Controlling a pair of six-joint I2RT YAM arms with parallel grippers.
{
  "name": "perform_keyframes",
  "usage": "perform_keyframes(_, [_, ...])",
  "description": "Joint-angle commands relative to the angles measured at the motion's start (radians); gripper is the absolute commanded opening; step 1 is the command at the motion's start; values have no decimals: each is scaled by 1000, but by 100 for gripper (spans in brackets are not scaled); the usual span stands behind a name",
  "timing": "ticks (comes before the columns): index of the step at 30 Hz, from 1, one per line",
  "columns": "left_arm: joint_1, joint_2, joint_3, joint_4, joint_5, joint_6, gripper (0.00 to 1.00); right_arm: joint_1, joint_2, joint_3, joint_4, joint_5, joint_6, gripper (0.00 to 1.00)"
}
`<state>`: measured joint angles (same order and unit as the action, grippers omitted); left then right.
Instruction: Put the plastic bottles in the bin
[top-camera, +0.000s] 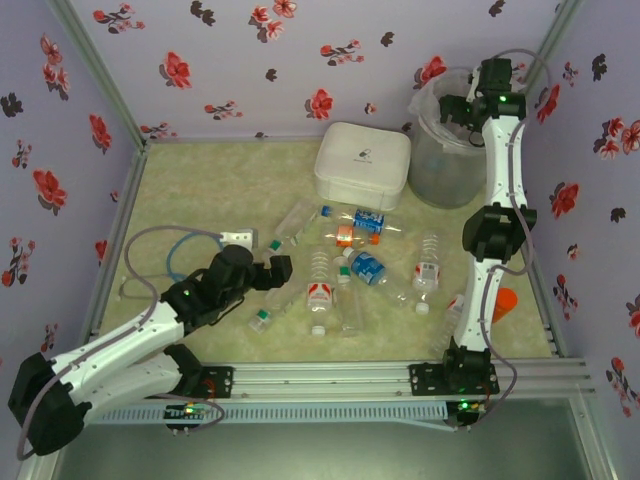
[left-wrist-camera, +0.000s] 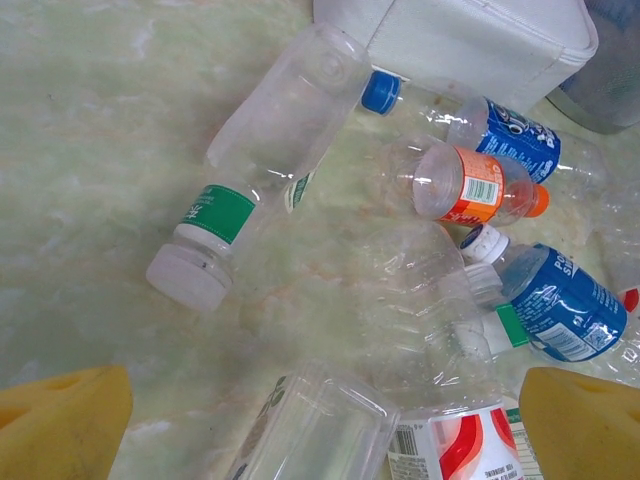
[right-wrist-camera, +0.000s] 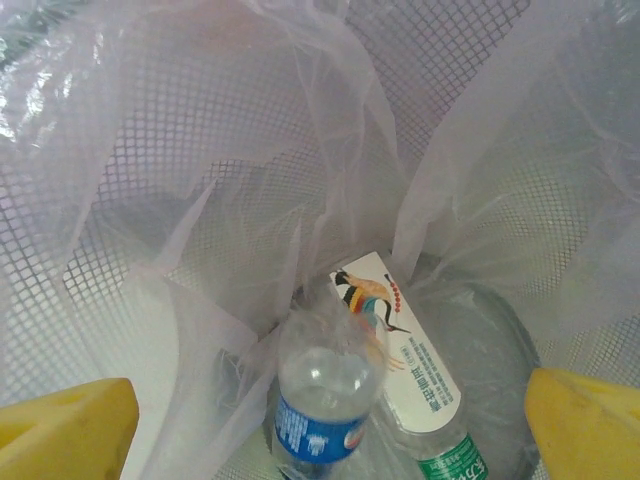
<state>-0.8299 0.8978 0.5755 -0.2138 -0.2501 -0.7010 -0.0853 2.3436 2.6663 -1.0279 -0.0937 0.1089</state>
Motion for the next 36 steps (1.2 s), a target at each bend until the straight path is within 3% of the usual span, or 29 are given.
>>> perform_keyframes(1, [11,5,30,-2,14,14,100,-7,-101,31,-1,20,-3,100])
perform_keyframes(8, [21,51,45,-5,31,45,100,-7,-331,-128,74,54,-11,100])
perform_keyframes(15, [88,184,101,82,128,129,100,-1,-616,-462,204,-13,71,100])
perform_keyframes(23, [248,419,300,-54,265,289,90,5,-1041,-1043,495,-423,269,99])
perform_keyframes(30, [287,651,504,-268,259,508,92,10,-1276,-1253,400,-463,242,99])
perform_keyframes(36, [299,789,596,-341,249,569,86,12,-1403,-1412,384,-471,279,97])
